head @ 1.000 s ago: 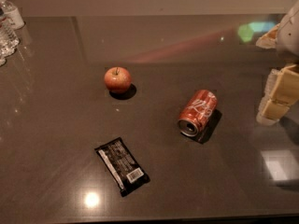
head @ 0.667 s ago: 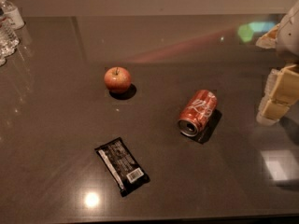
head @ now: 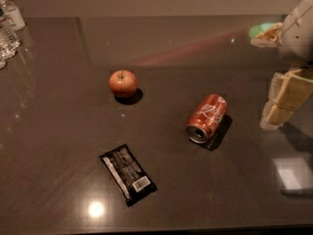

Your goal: Pick coke can

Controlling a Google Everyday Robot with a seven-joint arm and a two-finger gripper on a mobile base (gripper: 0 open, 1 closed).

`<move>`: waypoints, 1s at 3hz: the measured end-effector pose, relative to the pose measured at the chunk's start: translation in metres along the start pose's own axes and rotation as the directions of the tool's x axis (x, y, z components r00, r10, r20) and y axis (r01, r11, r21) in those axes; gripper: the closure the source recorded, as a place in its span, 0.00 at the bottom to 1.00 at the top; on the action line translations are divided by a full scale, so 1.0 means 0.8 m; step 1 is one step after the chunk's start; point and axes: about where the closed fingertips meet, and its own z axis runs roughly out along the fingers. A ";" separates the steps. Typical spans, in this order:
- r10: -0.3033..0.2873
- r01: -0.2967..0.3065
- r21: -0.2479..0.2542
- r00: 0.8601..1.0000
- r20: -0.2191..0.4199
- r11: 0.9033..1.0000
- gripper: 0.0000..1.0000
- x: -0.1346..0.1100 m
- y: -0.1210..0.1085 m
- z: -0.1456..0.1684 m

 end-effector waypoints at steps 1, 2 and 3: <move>-0.137 0.138 -0.013 0.989 0.053 0.990 0.00 -0.024 0.004 0.014; -0.288 0.291 -0.042 0.955 0.069 0.956 0.00 -0.038 0.011 0.039; -0.438 0.442 -0.086 0.897 0.068 0.893 0.00 -0.043 0.014 0.070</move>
Offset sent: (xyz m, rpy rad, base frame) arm 0.0078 0.0556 -0.0568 -0.1108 -0.0225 0.5701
